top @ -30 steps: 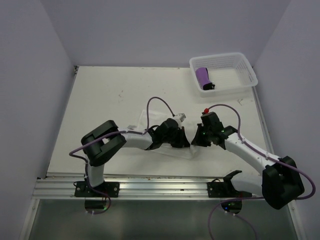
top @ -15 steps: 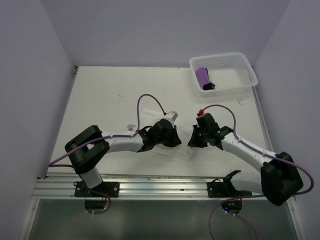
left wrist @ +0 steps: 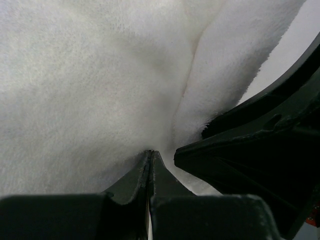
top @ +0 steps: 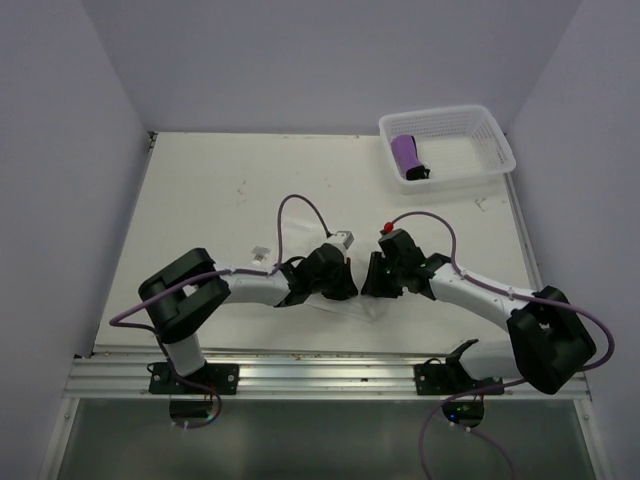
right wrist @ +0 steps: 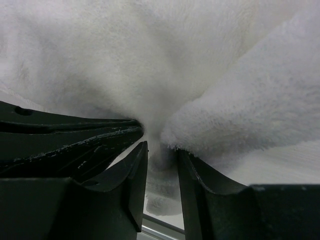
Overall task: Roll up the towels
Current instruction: Roll the towel
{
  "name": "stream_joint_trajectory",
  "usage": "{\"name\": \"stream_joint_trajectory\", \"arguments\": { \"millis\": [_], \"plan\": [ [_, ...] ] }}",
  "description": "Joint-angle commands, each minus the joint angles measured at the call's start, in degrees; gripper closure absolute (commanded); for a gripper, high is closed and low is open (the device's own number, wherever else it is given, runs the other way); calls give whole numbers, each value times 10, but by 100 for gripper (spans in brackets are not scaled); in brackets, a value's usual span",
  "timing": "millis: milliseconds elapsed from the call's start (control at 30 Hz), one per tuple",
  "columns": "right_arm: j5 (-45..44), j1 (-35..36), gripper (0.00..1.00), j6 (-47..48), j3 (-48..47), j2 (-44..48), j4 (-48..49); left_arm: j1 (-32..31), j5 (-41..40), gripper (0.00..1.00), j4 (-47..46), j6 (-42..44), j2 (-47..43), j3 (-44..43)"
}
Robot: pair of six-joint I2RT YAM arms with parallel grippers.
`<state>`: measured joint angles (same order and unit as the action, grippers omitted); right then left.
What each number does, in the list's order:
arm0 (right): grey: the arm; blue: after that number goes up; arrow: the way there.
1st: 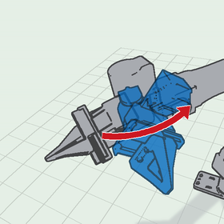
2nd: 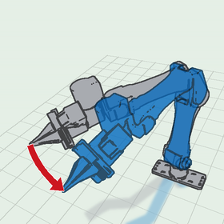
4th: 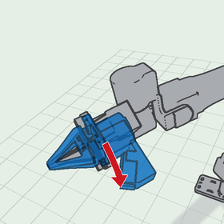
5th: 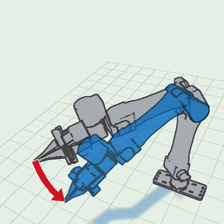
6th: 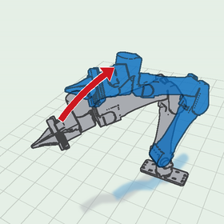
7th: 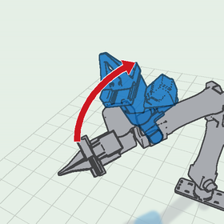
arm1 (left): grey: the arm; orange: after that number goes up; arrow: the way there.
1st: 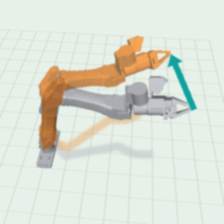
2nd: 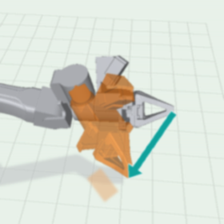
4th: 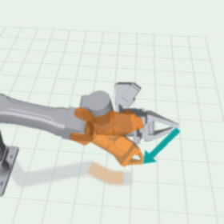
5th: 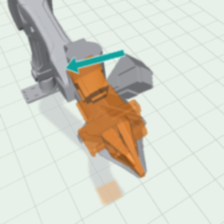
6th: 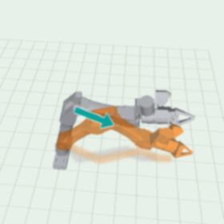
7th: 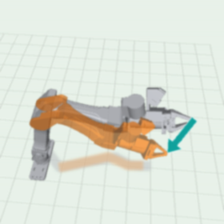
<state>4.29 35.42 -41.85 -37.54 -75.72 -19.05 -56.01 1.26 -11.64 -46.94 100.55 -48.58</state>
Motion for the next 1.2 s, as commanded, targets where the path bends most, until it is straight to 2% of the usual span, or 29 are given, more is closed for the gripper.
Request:
{"name": "stream_joint_trajectory", "arguments": {
  "millis": [0,200,400,467,600,833,967,1067,1100,1167],
  "plan": [
    [-5,5,65,-13,11,-15,9,0,-1,100,-27,5,-22,22],
    [-31,6,54,-41,23,-30,9,-2,-6,100,-40,5,-115,76],
    [-52,6,48,-84,28,-42,5,-6,-10,100,-66,-1,-197,125],
    [-54,6,48,-106,26,-47,2,-6,-1,90,-80,-3,-212,139],
    [-46,6,48,-130,16,-69,2,-18,4,81,-114,1,-218,149],
    [-46,7,47,-172,12,-79,4,-45,-28,78,-135,-38,-198,163],
    [-32,7,47,-178,11,-75,2,-57,-35,68,-185,-68,-177,180],
    [-28,7,47,-177,13,-72,2,-67,-47,64,-185,-62,-150,159],
    [-27,7,47,-178,15,-72,5,-73,-51,64,-189,-59,-143,154],
    [-21,6,47,-177,19,-72,10,-77,-67,92,-199,-53,-123,140]
  ]
}}
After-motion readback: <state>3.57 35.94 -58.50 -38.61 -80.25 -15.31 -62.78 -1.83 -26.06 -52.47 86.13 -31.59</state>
